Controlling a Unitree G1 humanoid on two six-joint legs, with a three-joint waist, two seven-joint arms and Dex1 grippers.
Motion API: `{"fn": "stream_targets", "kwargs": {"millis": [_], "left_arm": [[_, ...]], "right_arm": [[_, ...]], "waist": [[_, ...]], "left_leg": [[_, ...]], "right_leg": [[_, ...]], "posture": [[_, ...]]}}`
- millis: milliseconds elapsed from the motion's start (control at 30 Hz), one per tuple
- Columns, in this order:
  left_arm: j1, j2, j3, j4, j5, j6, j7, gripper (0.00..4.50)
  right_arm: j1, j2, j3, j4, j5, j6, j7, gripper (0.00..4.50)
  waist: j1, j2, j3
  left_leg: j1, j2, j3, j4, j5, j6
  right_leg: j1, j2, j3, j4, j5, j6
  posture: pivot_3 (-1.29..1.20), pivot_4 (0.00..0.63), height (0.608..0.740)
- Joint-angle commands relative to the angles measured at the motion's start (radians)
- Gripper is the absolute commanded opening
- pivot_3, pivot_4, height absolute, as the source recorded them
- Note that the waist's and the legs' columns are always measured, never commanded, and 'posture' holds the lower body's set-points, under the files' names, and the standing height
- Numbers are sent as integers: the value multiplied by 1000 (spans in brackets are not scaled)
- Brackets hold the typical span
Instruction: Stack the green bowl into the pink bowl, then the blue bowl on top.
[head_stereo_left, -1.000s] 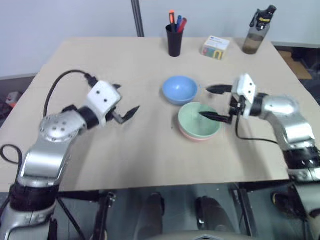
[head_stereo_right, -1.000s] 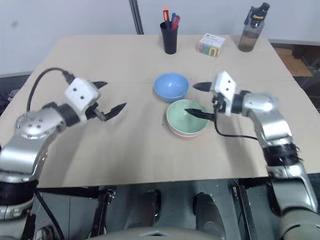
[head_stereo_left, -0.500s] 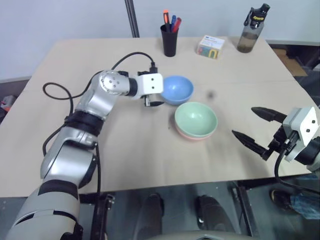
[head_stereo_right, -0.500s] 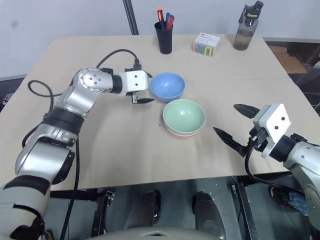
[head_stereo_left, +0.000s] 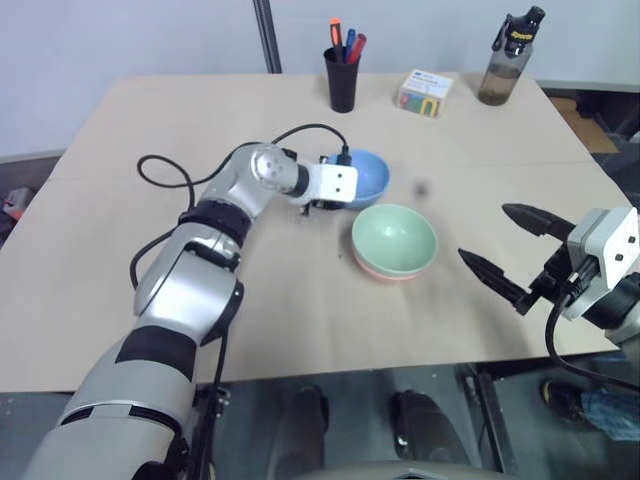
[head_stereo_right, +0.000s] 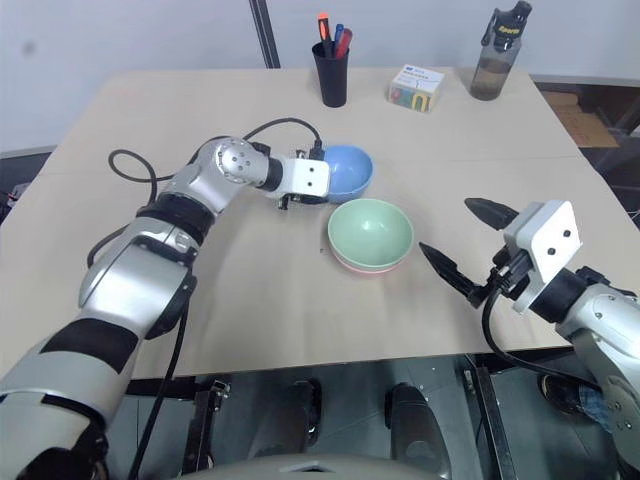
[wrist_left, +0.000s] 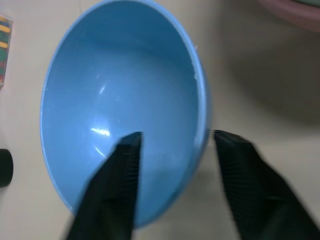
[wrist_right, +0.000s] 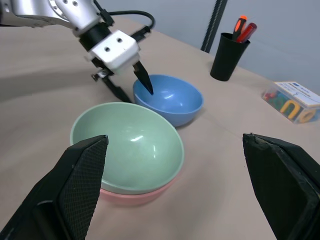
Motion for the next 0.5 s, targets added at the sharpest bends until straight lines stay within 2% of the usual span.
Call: {"fn": "stream_targets", "kwargs": {"millis": [33,67,100,233,367,500], "left_arm": [[-35,4,26,-9,-7,-31,-12,467],[-32,7,30,-14,-10,-34,-19,122],[-29,12,38,-23,-16,-42,-25,27],[6,58,72,-131,-80,-121,-127,27],[76,92,177,-424,-340,-20,-349,27],[160,151,228,-766,-564,209,-522,27]], "right_arm": [[-12,-13,-2,-11,-6,-29,-12,4500],[-13,-14,0,-9,-7,-32,-13,4500],[-13,-16,3,-5,-10,-36,-13,4500],[-5,-23,0,5,-18,-50,-5,4500],[20,-27,-21,14,-21,-64,4,4500],[78,-25,-59,15,-30,-85,14,4500]], "waist": [[0,0,0],[0,0,0],[0,0,0],[0,0,0],[0,0,0],[0,0,0]], "left_leg": [[0,0,0,0,0,0],[0,0,0,0,0,0],[0,0,0,0,0,0],[0,0,0,0,0,0],[0,0,0,-1,0,0],[-1,0,-1,0,0,0]], "right_leg": [[0,0,0,0,0,0],[0,0,0,0,0,0],[0,0,0,0,0,0],[0,0,0,0,0,0],[0,0,0,0,1,-2],[0,0,0,0,2,-4]], "posture": [[0,150,740],[0,150,740],[0,150,740],[0,150,740],[0,150,740],[0,150,740]]}}
